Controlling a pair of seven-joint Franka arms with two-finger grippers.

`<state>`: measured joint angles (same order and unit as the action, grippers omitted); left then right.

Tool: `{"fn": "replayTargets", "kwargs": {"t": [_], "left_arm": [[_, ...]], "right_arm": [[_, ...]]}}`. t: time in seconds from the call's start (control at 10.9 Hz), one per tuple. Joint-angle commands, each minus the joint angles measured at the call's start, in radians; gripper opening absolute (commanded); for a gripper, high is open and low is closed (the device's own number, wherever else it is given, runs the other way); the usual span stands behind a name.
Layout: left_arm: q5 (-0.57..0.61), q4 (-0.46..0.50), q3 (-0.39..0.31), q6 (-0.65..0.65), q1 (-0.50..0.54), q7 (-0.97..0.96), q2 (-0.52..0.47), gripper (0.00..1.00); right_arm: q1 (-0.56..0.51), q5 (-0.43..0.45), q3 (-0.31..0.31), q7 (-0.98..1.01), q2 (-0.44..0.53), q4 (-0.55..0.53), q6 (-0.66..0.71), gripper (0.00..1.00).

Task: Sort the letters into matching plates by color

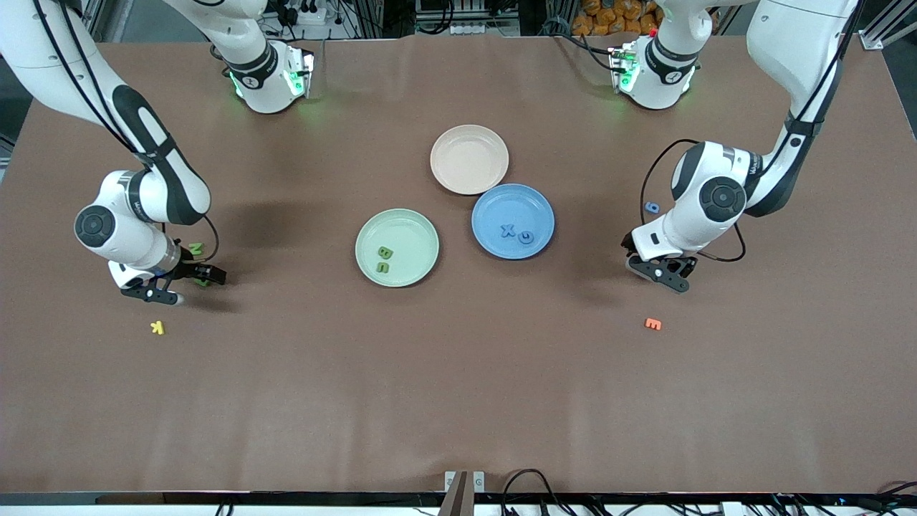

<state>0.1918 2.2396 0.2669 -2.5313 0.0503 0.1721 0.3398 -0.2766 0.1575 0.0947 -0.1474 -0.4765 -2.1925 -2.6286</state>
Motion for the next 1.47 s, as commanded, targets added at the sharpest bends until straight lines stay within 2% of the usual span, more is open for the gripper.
{"fn": "replayTargets", "kwargs": {"t": [0.0,0.37,0.46,0.64,1.01,1.29,1.38], "left_arm": [[-0.012,0.044,-0.003,-0.070,-0.004,0.027,-0.012,1.00],[-0.011,0.055,-0.031,-0.127,-0.003,0.141,0.019,1.00],[-0.012,0.055,-0.032,-0.133,-0.003,0.141,0.024,1.00],[-0.011,0.052,-0.037,-0.133,-0.003,0.144,0.037,1.00],[-0.012,0.046,-0.037,-0.153,-0.003,0.144,0.065,1.00],[-0.018,0.043,-0.037,-0.153,-0.001,0.142,0.077,0.82],[-0.023,0.041,-0.037,-0.153,-0.001,0.139,0.080,0.82]], "right_arm": [[-0.035,0.017,0.023,0.031,0.027,-0.027,-0.010,0.85],[-0.036,0.019,0.023,0.040,0.033,-0.027,-0.010,0.63],[-0.039,0.017,0.023,0.043,0.035,-0.027,-0.010,0.61],[-0.071,0.019,0.063,0.043,0.038,-0.027,-0.008,0.53],[-0.079,0.019,0.066,0.057,0.041,-0.027,-0.008,0.31],[-0.081,0.019,0.066,0.074,0.041,-0.027,-0.007,0.22],[-0.081,0.019,0.066,0.072,0.044,-0.027,-0.002,0.19]]}}
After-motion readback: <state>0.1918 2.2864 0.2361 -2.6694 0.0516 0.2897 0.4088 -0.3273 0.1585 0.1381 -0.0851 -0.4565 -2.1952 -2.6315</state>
